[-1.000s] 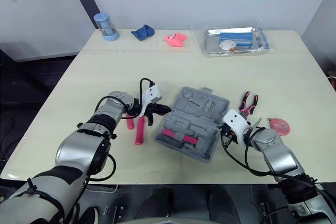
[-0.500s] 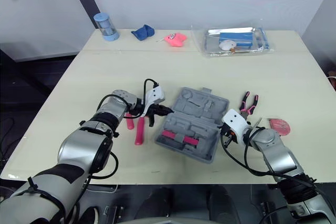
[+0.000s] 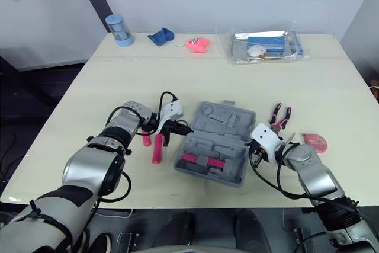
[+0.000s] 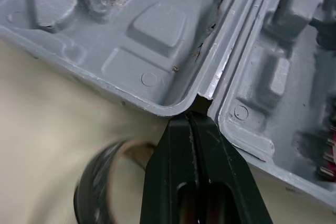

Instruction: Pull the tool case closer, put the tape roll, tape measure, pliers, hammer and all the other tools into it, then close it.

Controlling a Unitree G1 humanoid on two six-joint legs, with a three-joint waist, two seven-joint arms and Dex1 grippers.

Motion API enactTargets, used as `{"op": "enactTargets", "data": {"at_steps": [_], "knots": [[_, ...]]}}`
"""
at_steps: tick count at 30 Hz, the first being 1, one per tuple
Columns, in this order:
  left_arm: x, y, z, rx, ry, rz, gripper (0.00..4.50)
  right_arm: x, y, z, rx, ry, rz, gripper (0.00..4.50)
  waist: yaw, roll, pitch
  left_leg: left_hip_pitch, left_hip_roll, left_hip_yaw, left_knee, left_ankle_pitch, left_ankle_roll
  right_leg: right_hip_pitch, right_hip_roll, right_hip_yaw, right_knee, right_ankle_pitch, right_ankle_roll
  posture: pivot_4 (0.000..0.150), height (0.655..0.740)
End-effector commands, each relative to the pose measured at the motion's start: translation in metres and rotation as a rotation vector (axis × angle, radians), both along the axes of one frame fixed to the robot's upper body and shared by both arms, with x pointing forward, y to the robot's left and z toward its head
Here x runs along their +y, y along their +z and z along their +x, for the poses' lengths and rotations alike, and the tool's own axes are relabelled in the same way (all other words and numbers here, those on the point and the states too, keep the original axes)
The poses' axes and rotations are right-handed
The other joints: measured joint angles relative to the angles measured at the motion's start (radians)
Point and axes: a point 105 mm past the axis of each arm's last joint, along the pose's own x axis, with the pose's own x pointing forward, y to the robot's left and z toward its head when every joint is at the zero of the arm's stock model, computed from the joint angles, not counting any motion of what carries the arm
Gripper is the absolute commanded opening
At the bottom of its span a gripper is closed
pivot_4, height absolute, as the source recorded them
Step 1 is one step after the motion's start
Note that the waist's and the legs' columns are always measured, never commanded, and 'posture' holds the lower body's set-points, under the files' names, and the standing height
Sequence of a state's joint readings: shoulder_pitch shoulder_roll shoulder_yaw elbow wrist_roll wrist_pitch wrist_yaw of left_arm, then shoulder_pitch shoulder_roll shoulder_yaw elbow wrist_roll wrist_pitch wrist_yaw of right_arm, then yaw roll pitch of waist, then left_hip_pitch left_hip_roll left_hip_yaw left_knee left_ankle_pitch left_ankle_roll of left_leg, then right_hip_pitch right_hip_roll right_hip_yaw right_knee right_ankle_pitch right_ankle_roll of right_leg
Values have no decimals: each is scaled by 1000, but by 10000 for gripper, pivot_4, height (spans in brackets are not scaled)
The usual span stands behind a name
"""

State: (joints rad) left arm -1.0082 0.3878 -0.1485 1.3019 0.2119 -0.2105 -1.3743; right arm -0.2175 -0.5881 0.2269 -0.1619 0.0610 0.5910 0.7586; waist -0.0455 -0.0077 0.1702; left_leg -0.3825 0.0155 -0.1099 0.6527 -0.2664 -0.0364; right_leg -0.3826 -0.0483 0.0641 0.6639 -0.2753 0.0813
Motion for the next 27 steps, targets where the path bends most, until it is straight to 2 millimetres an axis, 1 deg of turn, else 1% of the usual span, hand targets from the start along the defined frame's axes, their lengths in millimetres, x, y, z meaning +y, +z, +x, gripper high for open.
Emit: {"op": "enactTargets", "data": {"at_steps": [1,6,14,21,27], "knots": [[-5,-2,-10,28,-77,-15,0,14,12,-9,-16,79,41,391,1,0,0,0,0,0,0,0,0,0,0,0,0,0,0,1500,7400],[-3,-2,-14,38,-95,-32,0,16,11,-19,17,104,54,391,0,0,0,0,0,0,0,0,0,0,0,0,0,0,0,1500,7400],[7,-4,-23,49,-89,-65,0,14,7,-24,33,109,47,391,0,0,0,0,0,-1,0,0,0,0,0,0,0,0,0,1500,7400],[16,-4,-34,54,-65,-95,0,19,6,-31,51,135,64,391,1,0,0,0,0,-1,0,0,0,0,0,0,0,0,0,1500,7400],[16,-3,-48,69,-55,-121,0,21,4,-36,71,156,68,391,1,0,0,0,0,-1,0,0,0,0,0,0,0,0,0,1500,7400]]}}
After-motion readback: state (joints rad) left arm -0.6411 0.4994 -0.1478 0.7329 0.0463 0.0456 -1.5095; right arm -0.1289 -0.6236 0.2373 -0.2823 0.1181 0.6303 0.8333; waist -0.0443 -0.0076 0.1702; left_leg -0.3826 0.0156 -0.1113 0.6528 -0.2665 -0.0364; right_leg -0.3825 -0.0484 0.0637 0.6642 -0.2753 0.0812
